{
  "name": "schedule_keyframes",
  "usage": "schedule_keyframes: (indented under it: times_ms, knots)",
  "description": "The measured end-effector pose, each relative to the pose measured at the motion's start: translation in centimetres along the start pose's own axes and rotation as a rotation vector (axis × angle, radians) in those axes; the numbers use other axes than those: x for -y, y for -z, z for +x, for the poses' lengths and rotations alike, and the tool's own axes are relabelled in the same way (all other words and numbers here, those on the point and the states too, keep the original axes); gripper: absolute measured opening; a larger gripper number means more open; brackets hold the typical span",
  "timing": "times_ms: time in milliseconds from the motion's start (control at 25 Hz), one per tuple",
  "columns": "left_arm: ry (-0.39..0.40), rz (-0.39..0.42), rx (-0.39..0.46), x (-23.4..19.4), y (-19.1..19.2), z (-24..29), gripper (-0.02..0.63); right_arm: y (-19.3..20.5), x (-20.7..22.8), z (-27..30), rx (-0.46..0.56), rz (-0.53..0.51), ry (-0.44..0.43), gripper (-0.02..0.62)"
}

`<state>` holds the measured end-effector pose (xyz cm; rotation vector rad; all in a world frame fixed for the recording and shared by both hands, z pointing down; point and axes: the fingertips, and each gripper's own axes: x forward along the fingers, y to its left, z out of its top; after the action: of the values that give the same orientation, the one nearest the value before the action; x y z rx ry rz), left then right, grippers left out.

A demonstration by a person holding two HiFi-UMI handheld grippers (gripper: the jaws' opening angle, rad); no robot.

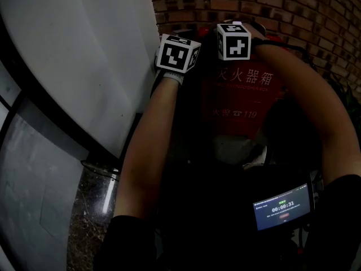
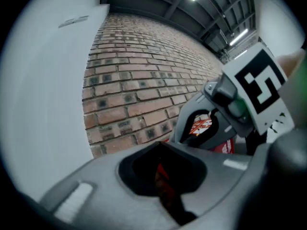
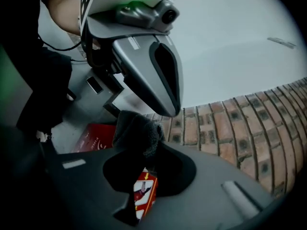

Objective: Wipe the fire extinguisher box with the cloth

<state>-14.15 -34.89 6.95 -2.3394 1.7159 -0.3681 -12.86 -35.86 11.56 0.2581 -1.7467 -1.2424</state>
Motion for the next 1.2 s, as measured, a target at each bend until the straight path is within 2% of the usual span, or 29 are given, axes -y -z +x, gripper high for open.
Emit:
schedule_keyframes:
  times_ms: [160,360,560,640,720,800,1000,1200]
  knots:
    - [0.003,0.019,0.015,0.1,-0.9,-0.2,0.003,2.3,2.2,-0.8,-0.016,0.047,0.030,0.035]
    - [0.001,0.054,0.001,-0.3,-1.9,1.9,0.003,7.1,5.4,0.1,-0.091,0.066,0.065,0.035]
    - [-0.006,0.077,-0.018,-0.9,-2.6,4.3,0.003,11.1,6.8,3.2,-0.191,-0.005,0.089,0.035]
    - [-0.018,0.127,-0.012,-1.1,-3.3,5.4,0.003,12.3,6.6,4.7,-0.219,-0.031,0.092,0.035]
    - [-0.034,0.187,-0.014,-1.4,-3.8,6.6,0.003,12.9,6.6,6.0,-0.233,-0.039,0.097,0.035]
    - [-0.036,0.212,-0.041,-1.6,-3.2,7.6,0.003,13.3,6.7,7.3,-0.255,-0.062,0.107,0.035]
    - [-0.032,0.212,-0.060,-1.4,-1.7,8.8,0.003,13.5,6.0,9.5,-0.280,-0.131,0.129,0.035]
    - [-0.022,0.199,-0.067,-1.1,-0.9,8.8,0.003,12.7,5.4,9.0,-0.232,-0.107,0.120,0.032]
